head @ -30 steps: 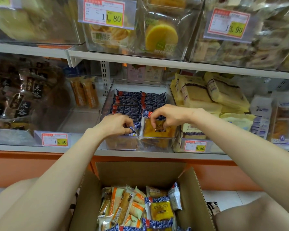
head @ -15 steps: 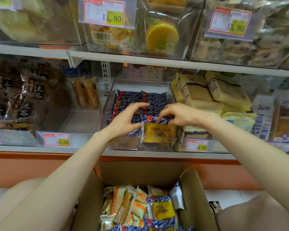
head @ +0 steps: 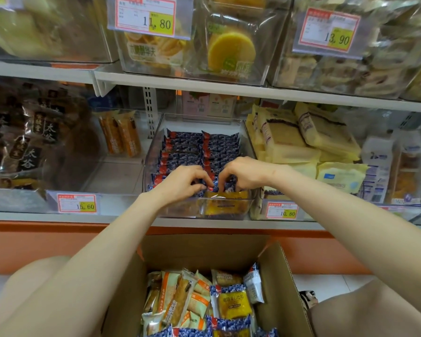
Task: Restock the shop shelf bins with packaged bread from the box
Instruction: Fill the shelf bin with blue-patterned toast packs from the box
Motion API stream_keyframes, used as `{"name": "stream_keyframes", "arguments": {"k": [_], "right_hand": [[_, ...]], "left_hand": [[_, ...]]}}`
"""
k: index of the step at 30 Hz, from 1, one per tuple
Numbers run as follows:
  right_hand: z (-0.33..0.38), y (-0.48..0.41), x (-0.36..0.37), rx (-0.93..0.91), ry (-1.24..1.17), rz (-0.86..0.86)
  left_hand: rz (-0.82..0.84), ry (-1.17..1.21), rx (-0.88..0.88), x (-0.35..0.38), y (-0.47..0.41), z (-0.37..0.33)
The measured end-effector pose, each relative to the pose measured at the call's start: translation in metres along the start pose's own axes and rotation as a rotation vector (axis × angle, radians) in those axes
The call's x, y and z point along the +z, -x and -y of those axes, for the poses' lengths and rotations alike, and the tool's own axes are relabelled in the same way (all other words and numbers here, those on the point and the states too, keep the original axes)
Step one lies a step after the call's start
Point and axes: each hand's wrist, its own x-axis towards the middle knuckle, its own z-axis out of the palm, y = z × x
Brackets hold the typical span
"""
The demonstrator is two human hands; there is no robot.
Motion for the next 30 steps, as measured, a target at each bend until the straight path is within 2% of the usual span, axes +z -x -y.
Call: {"name": "stream_keyframes", "arguments": {"k": [7, 12, 15, 19, 23, 30], "right_hand": [[-0.006, 0.006, -0.004, 0.013, -0.089, 0.016], [-0.012, 0.012, -0.010, 0.016, 0.045, -0.103], [-0.014, 0.013, -0.007, 0.031, 0.041, -0.124], [-0.012, 0.011, 0.008, 0.023, 0.029, -0.074], [-0.010, 0.006, 0.012, 0.006, 0.018, 0.007], [-0.004, 0.003, 0.015, -0.027, 0.069, 0.043]], "left_hand": [[-0.147, 0.146, -0.055, 0.004, 0.002, -0.006], [-0.284, 0.153, -0.064, -0.004, -0.003, -0.003], [-0.326, 0.151, -0.016, -0.005, -0.006, -0.009], [-0.238, 0.106, 0.038, -0.003, -0.009, -0.013], [-0.071, 0.029, 0.019, -0.003, -0.006, -0.009], [0.069, -0.073, -0.060, 0.003, -0.002, 0.002]]}}
